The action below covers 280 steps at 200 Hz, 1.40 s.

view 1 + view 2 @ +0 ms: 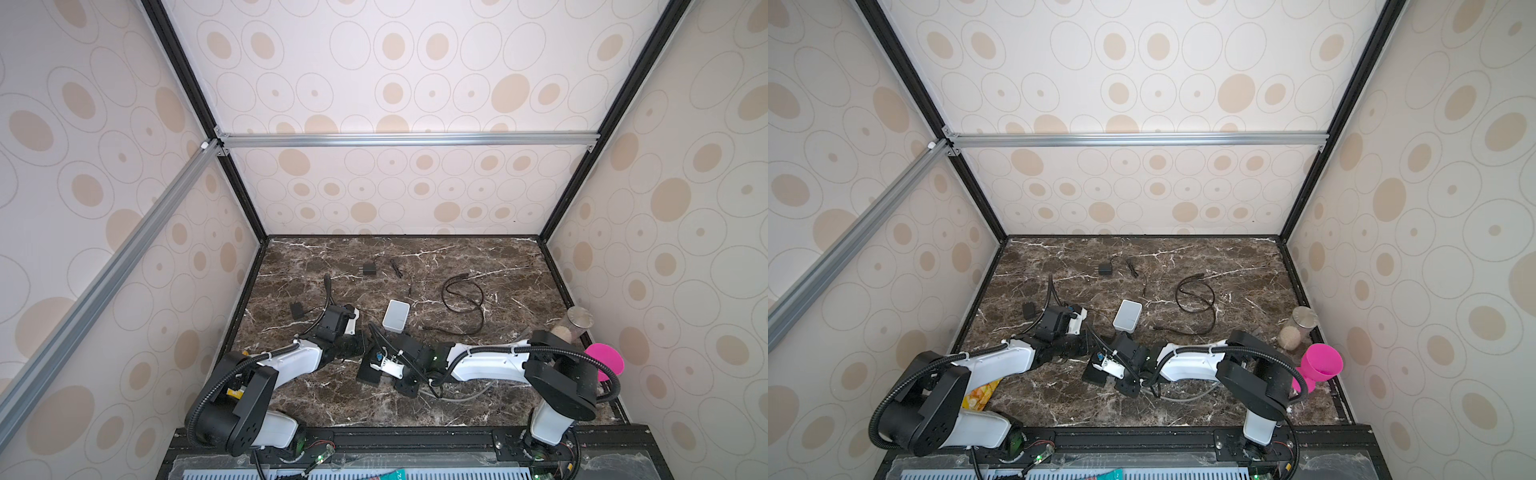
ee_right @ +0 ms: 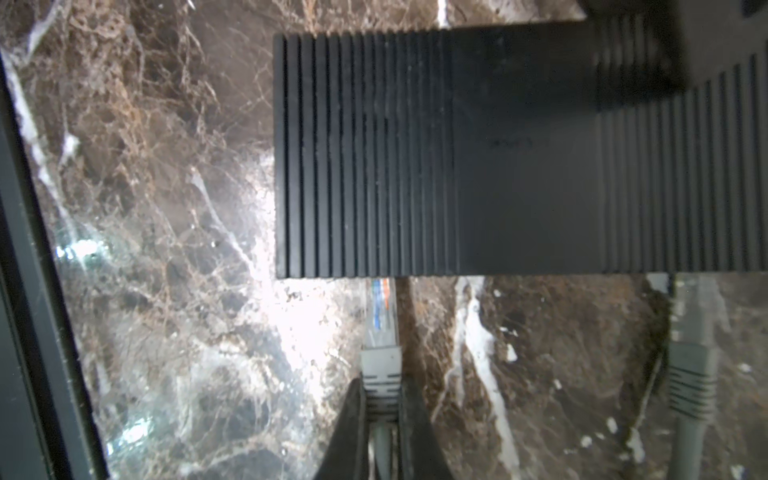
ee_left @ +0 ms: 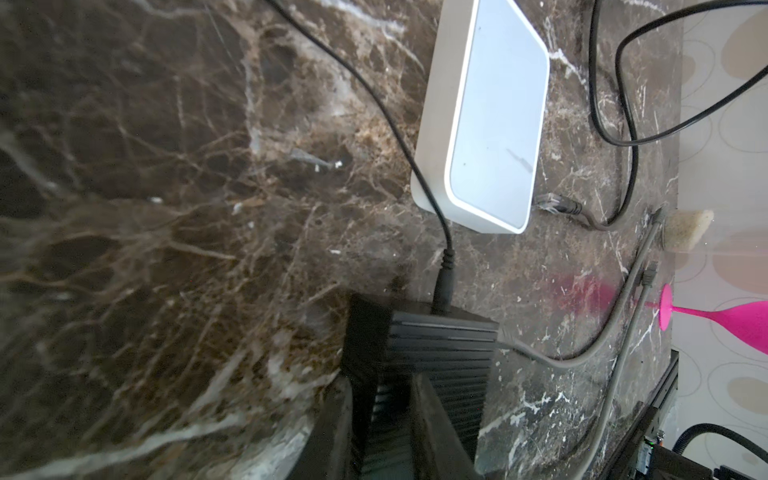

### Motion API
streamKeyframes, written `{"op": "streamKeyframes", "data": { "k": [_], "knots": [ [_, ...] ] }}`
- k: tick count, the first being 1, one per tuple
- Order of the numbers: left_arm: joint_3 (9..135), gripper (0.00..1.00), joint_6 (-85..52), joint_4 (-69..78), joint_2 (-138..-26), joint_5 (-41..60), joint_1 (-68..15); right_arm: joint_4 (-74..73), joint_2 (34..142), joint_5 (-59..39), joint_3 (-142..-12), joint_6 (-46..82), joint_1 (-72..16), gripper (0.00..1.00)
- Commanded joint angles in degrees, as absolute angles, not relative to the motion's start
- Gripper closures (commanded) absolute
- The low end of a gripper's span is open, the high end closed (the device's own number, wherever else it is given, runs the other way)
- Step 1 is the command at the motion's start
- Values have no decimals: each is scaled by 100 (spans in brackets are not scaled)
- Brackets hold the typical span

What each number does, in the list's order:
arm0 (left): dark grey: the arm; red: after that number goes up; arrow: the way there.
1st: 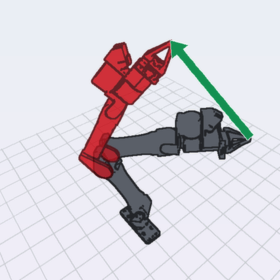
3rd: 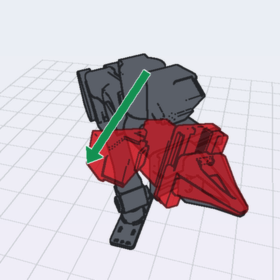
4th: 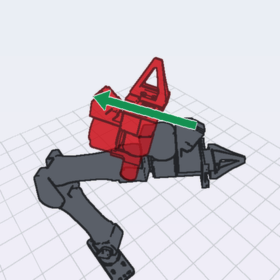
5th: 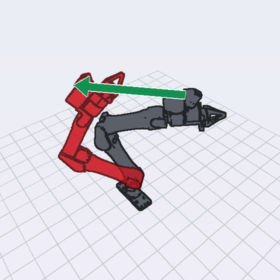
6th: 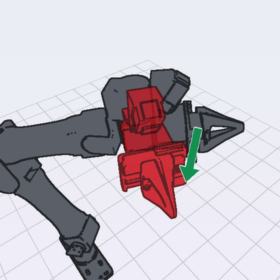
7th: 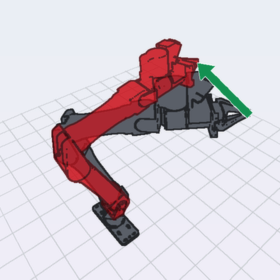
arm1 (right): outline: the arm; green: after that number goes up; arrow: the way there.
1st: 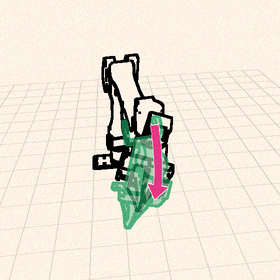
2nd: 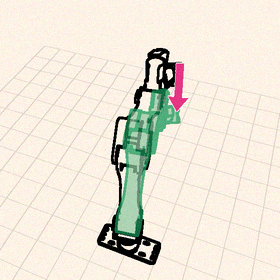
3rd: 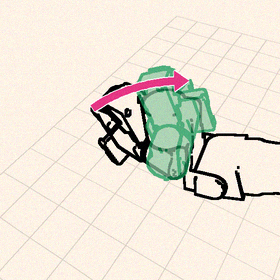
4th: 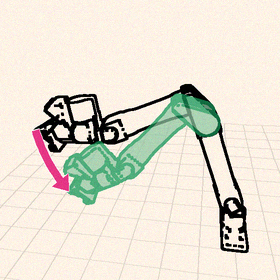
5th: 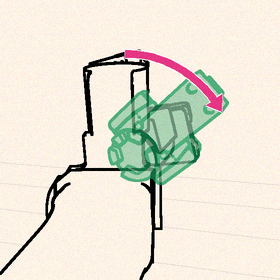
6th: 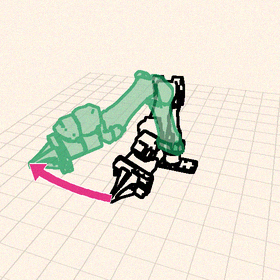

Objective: Insert the plug into the switch port

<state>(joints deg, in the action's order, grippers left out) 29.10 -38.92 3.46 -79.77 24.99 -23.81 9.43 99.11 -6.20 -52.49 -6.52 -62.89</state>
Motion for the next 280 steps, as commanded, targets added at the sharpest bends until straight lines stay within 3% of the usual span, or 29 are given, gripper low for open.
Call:
{"op": "streamKeyframes", "data": {
  "k": [1,71,234,280],
  "knots": [
    [2797,75,-3821,64,-7730,2500,-2355,717,9957,-509,-5380,-589,-6281,100],
    [2457,71,-3891,-316,-7064,2654,-2364,720,9964,-571,-5465,-549,-6284,100],
    [2028,72,-4425,-462,-6744,2663,-2751,396,9817,-491,-5448,-269,-6281,100],
    [1876,72,-4648,-506,-6470,2579,-2764,918,9846,-308,-5826,-103,-6283,100]
  ]
}}
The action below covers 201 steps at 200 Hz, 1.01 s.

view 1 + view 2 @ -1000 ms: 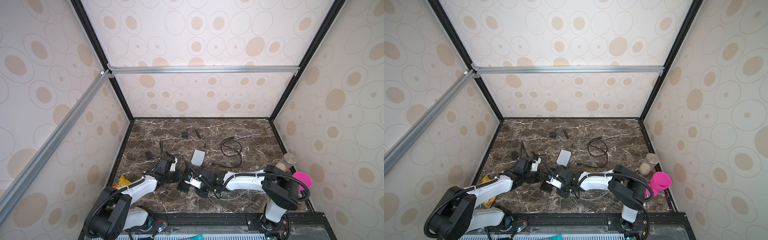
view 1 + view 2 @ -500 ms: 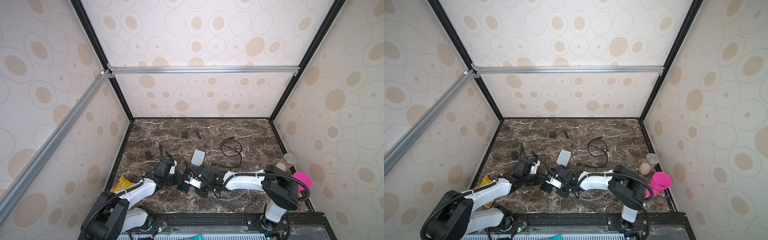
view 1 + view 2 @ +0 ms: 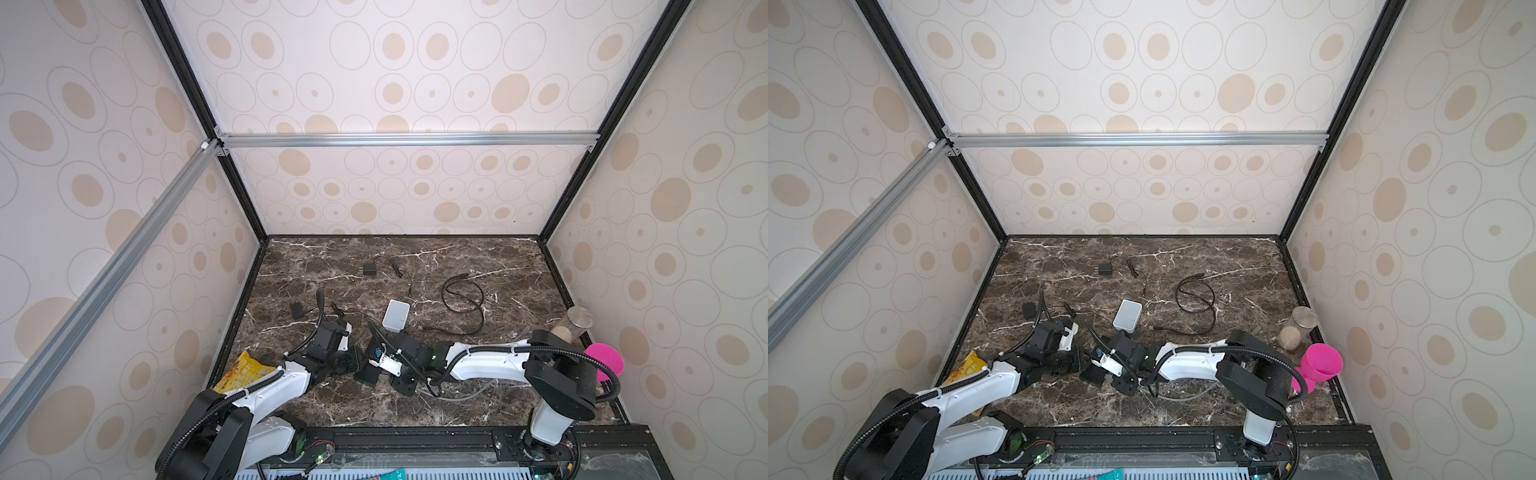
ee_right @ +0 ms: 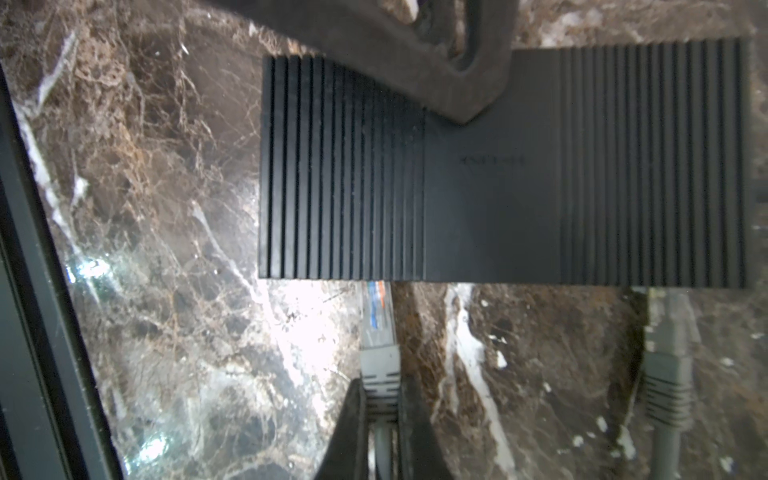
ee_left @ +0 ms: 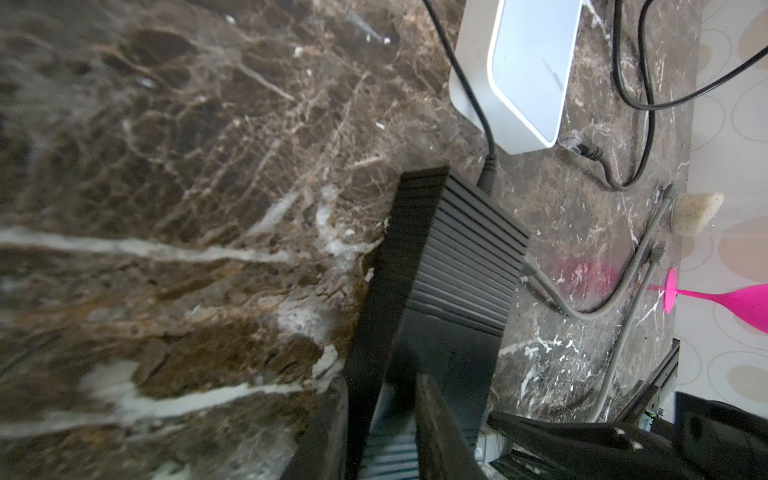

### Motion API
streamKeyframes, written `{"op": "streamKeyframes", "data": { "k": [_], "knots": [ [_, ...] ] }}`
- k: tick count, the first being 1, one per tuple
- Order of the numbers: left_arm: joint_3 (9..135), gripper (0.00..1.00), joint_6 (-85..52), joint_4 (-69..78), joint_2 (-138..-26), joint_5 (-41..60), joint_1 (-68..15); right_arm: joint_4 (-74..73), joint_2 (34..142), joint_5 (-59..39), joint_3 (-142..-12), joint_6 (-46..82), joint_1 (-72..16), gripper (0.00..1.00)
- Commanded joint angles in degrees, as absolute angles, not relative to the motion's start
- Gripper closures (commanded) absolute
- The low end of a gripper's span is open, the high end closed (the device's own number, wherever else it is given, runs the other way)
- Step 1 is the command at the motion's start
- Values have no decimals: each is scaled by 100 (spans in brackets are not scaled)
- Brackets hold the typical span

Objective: Insert the plug into the switch port

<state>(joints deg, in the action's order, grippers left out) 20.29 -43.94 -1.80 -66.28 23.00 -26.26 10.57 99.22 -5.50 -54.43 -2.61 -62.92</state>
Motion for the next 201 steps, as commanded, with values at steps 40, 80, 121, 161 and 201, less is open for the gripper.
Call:
{"op": "streamKeyframes", "data": {
  "k": [40,80,121,161,201],
  "knots": [
    [1846,72,-4817,-460,-6232,2632,-2766,2440,10054,118,-6438,-521,-6294,100],
    [1574,72,-5004,41,-6309,2634,-2769,3004,10025,155,-6476,-822,-6302,100],
    [1648,70,-5065,329,-6540,2944,-2764,2444,9875,-403,-6028,-186,-6297,100],
    [2445,60,-4540,-827,-6645,2489,-2759,1778,10037,-845,-5814,145,-6294,100],
    [2819,57,-4200,-1530,-6688,2080,-2725,1812,10085,-1178,-6094,254,-6330,100]
  ]
}}
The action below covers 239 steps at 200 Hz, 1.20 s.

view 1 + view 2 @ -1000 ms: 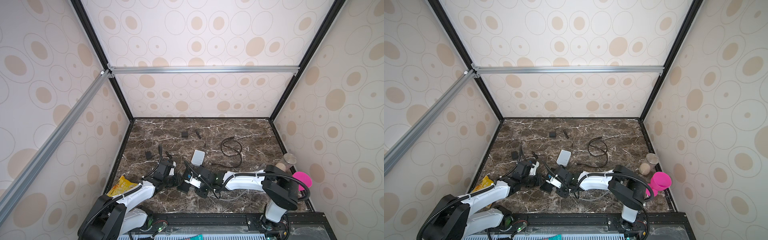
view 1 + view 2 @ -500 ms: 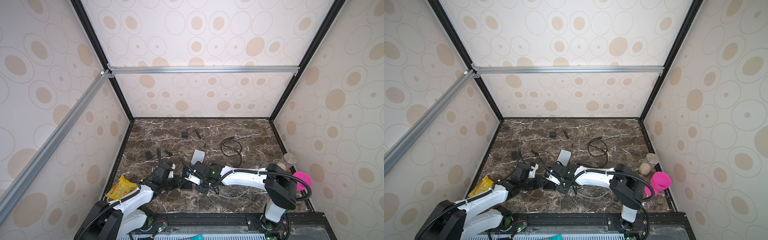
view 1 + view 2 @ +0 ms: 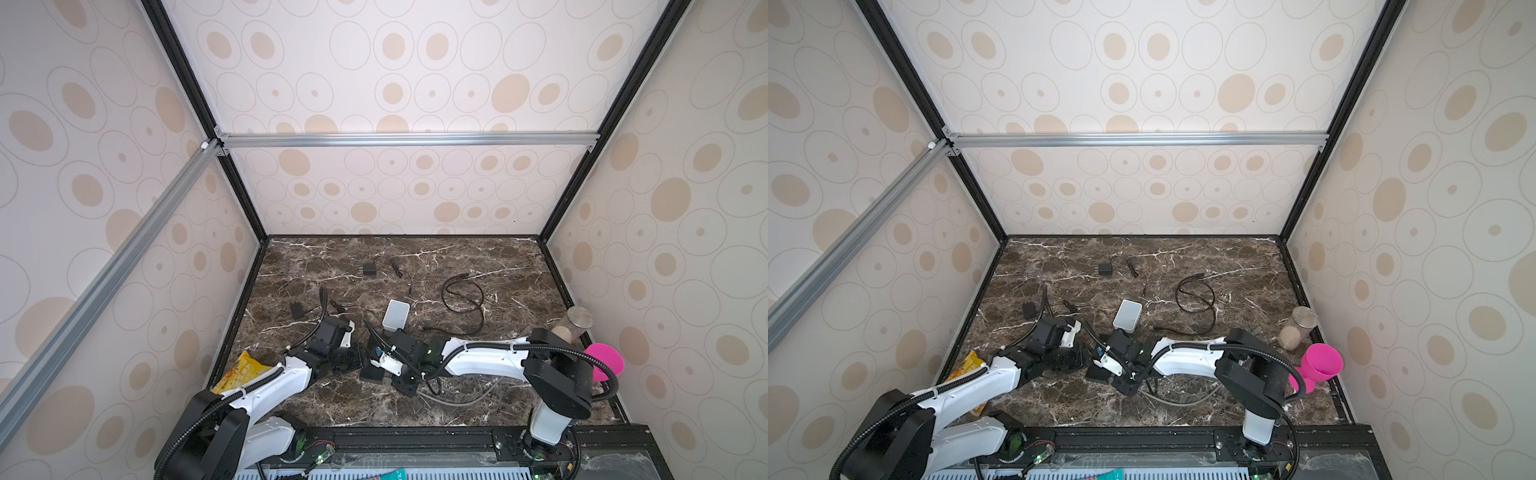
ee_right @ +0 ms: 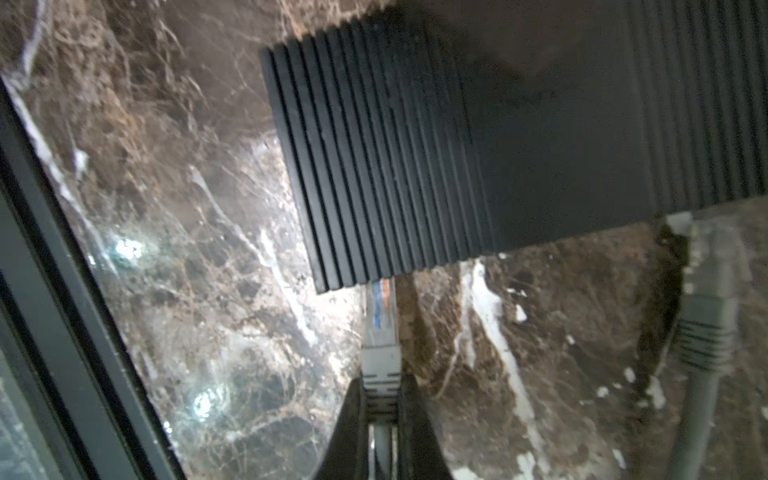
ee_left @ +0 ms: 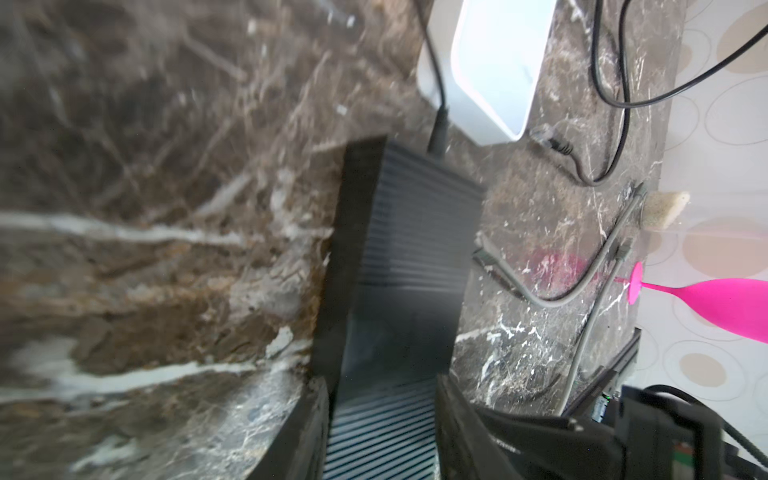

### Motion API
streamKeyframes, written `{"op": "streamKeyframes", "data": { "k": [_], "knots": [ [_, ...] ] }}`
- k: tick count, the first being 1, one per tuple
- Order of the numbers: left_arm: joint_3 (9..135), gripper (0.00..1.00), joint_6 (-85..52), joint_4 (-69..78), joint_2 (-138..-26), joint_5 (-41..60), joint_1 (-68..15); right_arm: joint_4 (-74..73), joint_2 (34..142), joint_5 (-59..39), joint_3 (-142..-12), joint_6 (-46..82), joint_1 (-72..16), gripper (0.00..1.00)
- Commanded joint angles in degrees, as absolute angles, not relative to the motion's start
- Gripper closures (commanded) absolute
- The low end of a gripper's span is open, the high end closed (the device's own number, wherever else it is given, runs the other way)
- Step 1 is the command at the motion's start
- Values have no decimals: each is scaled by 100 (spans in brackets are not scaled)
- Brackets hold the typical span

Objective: Insert the plug into the switch port

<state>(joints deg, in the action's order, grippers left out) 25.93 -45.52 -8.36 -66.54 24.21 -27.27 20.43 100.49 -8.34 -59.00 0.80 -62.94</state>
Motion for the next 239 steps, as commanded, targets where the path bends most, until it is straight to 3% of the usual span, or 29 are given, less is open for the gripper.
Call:
{"op": "streamKeyframes", "data": {
  "k": [1,21,77,152,239],
  "knots": [
    [2820,57,-4192,-1539,-6693,2073,-2720,1803,10074,-1187,-6092,255,-6333,100],
    [2839,57,-4089,-1726,-6719,1955,-2698,1601,9963,-1242,-5991,413,-6351,100],
    [2820,59,-4061,-1522,-6890,1735,-2654,1547,9711,-258,-5696,290,-6333,100],
    [2874,73,-3933,-1489,-7395,1513,-2637,1425,10021,-610,-5799,274,-6329,100],
    [2760,74,-3991,-1447,-7412,1647,-2637,1045,9796,-519,-5315,602,-6330,100]
  ]
}}
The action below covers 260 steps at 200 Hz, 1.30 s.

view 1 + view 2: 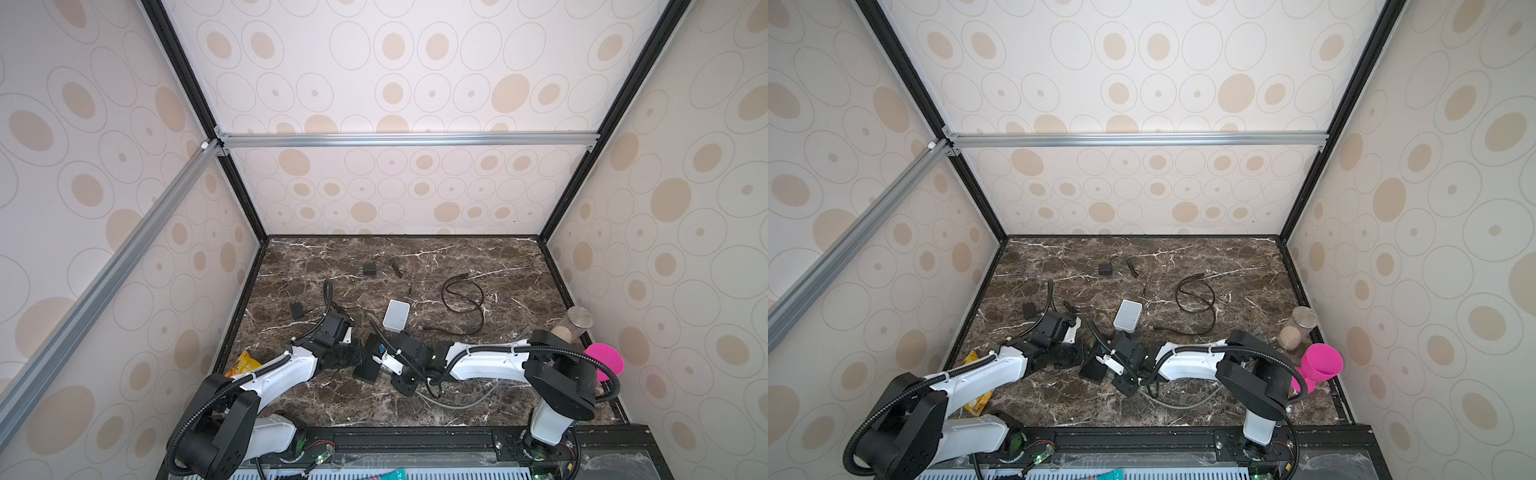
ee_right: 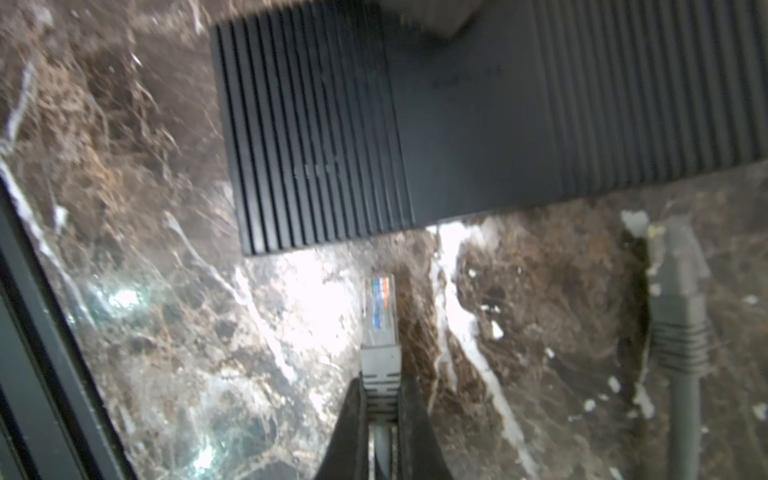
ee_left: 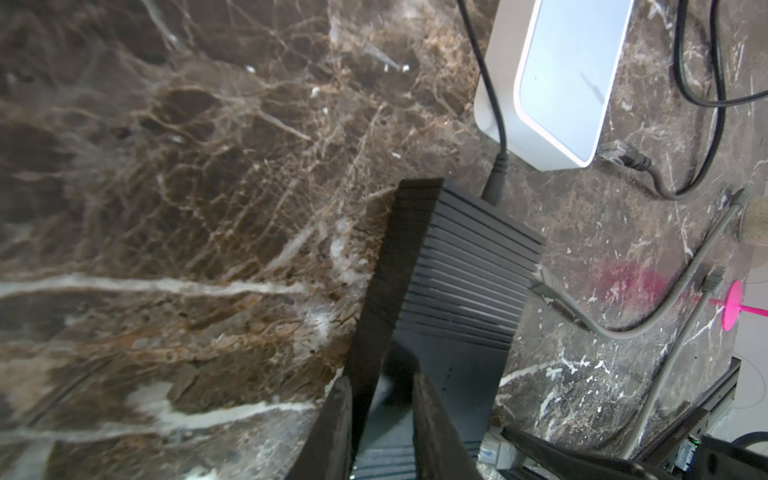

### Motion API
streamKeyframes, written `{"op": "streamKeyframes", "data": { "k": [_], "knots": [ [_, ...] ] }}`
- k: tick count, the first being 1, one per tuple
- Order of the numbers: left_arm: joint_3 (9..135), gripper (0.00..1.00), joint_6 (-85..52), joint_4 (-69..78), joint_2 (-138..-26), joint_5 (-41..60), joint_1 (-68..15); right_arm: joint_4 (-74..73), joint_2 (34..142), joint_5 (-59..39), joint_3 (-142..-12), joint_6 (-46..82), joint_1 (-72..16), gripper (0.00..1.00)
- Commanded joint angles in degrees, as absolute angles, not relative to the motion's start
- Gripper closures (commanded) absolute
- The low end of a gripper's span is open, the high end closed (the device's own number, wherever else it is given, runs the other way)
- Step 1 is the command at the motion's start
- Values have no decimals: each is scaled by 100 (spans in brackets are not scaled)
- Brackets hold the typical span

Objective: Insert the plug into the switch port

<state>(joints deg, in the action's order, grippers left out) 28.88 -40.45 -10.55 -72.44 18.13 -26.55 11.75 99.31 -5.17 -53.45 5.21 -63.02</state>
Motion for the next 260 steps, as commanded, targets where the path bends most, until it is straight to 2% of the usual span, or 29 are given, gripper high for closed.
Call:
{"op": "streamKeyframes", "data": {
  "k": [1,52,87,140,182,260],
  "knots": [
    [2760,74,-3991,-1444,-7419,1658,-2637,1045,9802,-528,-5316,604,-6329,100],
    [2602,73,-4091,-1235,-7292,2013,-2599,953,9869,-583,-5480,537,-6331,100],
    [1935,72,-4704,-171,-7008,2642,-2583,818,9738,-514,-5434,447,-6332,100],
    [1249,74,-5167,547,-6340,2663,-2575,791,9897,-657,-5599,431,-6336,100],
    [1002,74,-5298,1080,-6500,3034,-2575,697,9803,-507,-5482,347,-6338,100],
    [932,74,-5209,1029,-6584,3085,-2571,17,9837,-13,-5456,-118,-6542,100]
  ]
}}
